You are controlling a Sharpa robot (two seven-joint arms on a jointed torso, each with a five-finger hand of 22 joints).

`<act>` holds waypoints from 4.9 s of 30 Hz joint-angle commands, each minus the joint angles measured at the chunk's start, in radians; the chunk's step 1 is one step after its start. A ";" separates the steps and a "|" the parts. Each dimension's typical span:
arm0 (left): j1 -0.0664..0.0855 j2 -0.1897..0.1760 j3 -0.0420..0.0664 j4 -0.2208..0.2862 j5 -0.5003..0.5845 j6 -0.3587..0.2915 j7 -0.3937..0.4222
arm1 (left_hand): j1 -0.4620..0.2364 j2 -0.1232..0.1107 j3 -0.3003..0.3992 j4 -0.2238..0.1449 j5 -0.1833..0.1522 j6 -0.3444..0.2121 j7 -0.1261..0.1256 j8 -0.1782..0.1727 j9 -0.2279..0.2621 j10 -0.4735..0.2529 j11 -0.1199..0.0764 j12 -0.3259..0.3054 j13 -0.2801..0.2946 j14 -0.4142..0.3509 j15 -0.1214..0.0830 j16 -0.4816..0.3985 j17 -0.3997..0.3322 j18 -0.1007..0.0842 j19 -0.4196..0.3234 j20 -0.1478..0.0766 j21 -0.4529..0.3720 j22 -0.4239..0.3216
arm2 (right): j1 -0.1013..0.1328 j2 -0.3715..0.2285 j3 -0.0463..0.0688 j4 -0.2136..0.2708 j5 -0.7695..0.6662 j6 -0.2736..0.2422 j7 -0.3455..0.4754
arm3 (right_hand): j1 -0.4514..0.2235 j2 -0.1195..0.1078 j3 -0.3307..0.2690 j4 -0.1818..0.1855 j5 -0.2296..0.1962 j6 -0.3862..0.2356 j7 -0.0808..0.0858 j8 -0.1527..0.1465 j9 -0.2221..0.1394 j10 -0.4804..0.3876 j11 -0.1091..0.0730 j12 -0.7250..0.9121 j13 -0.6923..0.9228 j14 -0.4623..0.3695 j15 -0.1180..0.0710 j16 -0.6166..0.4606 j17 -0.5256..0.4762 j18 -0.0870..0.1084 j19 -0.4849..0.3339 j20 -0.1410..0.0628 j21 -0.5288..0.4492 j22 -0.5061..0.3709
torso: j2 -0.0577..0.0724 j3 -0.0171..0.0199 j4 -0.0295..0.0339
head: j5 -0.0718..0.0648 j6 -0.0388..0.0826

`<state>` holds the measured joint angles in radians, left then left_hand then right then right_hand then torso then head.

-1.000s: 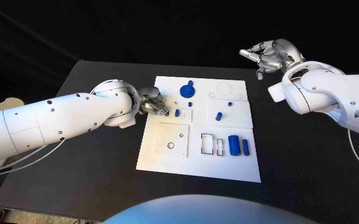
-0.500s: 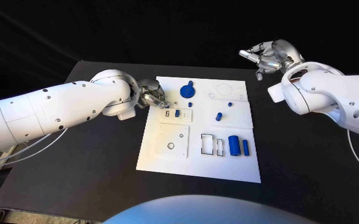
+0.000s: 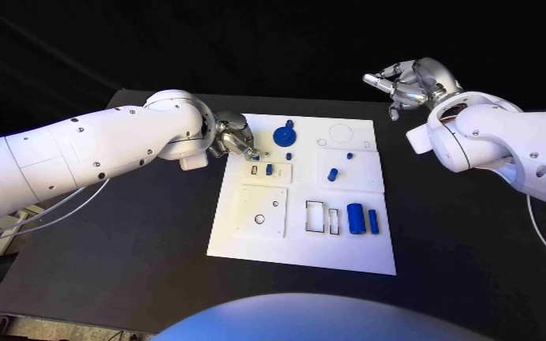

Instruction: Assemble the parts on the task board

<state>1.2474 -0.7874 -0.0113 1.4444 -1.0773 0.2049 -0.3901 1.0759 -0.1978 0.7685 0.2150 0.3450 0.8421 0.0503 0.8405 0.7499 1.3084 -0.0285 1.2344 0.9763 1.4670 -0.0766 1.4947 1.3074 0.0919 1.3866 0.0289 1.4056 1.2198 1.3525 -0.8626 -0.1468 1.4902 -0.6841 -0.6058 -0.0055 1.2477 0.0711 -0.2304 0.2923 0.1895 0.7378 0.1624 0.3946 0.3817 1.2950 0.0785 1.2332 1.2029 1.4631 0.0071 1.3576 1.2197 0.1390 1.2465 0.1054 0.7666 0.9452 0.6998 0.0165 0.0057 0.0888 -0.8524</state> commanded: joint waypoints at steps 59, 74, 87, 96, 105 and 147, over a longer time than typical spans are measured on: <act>-0.001 0.031 -0.025 -0.008 -0.090 0.116 -0.028 | 0.010 0.000 0.214 -0.223 0.011 0.005 -0.002 -0.006 -0.002 0.010 0.000 0.004 0.008 0.074 -0.008 0.004 0.162 -0.020 0.008 -0.002 0.006 0.005 | -0.004 0.003 0.000 -0.002 -0.005 0.015 0.004 | 0.001 0.012 -0.009 -0.001 -0.002 -0.008 0.001 0.004 -0.002 -0.003 -0.001 -0.002 -0.002 0.022 -0.007 -0.007 0.000 0.016 0.009 -0.002 -0.005 0.001 | -0.001 0.0002 0.0018 | 0.010 -0.013; -0.003 0.028 -0.027 -0.011 -0.091 0.113 -0.037 | 0.010 0.000 0.214 -0.223 0.011 0.005 -0.002 -0.006 -0.002 0.010 0.000 0.004 0.008 0.074 -0.008 0.004 0.162 -0.020 0.008 -0.002 0.006 0.005 | -0.004 0.003 0.000 -0.002 -0.005 0.014 0.004 | 0.001 0.012 -0.009 -0.001 -0.002 -0.008 0.001 0.004 -0.002 -0.003 -0.001 -0.002 -0.002 0.022 -0.007 -0.007 0.000 0.016 0.009 -0.002 -0.005 0.001 | 0.000 0.0001 0.0017 | 0.009 -0.012; -0.004 0.030 -0.027 -0.011 -0.092 0.118 -0.038 | 0.010 -0.001 0.212 -0.222 0.016 0.006 -0.002 -0.007 -0.002 0.010 0.001 0.003 0.007 0.074 -0.008 0.004 0.162 -0.020 0.008 -0.002 0.006 0.005 | -0.004 0.003 0.000 -0.002 -0.005 0.014 0.004 | 0.004 0.016 -0.013 -0.001 -0.002 -0.010 0.001 0.006 -0.004 -0.004 -0.001 -0.002 -0.003 0.023 -0.007 -0.007 0.000 0.016 0.009 -0.002 -0.007 0.001 | 0.000 -0.0003 0.0011 | 0.014 -0.013; -0.007 0.035 -0.028 -0.012 -0.091 0.113 -0.040 | 0.010 0.000 0.212 -0.222 0.018 0.007 -0.002 -0.008 -0.003 0.011 0.001 0.003 0.007 0.074 -0.008 0.004 0.162 -0.020 0.007 -0.002 0.006 0.005 | -0.004 0.002 0.000 -0.001 -0.005 0.014 0.003 | 0.004 0.016 -0.013 -0.001 -0.002 -0.010 0.001 0.006 -0.004 -0.004 -0.001 -0.002 -0.003 0.023 -0.007 -0.007 0.000 0.016 0.009 -0.002 -0.007 0.001 | 0.000 -0.0006 0.0009 | 0.011 -0.015; -0.009 0.038 -0.030 -0.013 -0.091 0.116 -0.042 | 0.010 0.000 0.211 -0.222 0.019 0.007 -0.002 -0.008 -0.003 0.012 0.001 0.004 0.008 0.074 -0.008 0.004 0.162 -0.020 0.008 -0.002 0.006 0.006 | -0.004 0.002 0.000 -0.001 -0.005 0.014 0.004 | 0.004 0.016 -0.013 -0.001 -0.002 -0.010 0.001 0.006 -0.004 -0.004 -0.001 -0.002 -0.003 0.023 -0.007 -0.007 0.000 0.016 0.009 -0.002 -0.007 0.001 | -0.001 0.0000 0.0013 | 0.010 -0.018; -0.009 0.047 -0.033 -0.026 -0.033 0.079 -0.063 | -0.083 0.014 0.057 -0.110 -0.006 0.024 -0.019 -0.015 0.006 0.025 -0.010 0.005 0.019 0.074 -0.015 0.004 0.163 -0.020 0.006 -0.007 0.001 0.006 | -0.004 0.003 0.000 -0.002 -0.004 0.015 0.003 | 0.005 0.017 -0.017 -0.001 -0.002 -0.010 0.001 0.007 -0.005 -0.003 -0.001 -0.002 -0.003 0.023 -0.007 -0.007 0.001 0.016 0.010 -0.002 -0.008 0.001 | -0.001 -0.0001 0.0014 | 0.006 -0.020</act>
<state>1.2414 -0.7450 -0.0417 1.4171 -1.1225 0.2835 -0.4526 1.0011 -0.1859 0.8140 0.1224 0.3459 0.8679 0.0369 0.8316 0.7563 1.3302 -0.0352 1.2344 0.9943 1.4670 -0.0838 1.4947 1.3075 0.0918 1.3902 0.0252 1.4084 1.2245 1.3490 -0.8605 -0.1468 1.4884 -0.6829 -0.5993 -0.0049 1.2556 0.0790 -0.2397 0.2911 0.1895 0.7347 0.1655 0.3985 0.3783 1.2950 0.0785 1.2332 1.2012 1.4630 0.0071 1.3537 1.2194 0.1390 1.2501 0.1019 0.7630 0.9450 0.6992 0.0164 0.0068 0.0947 -0.8729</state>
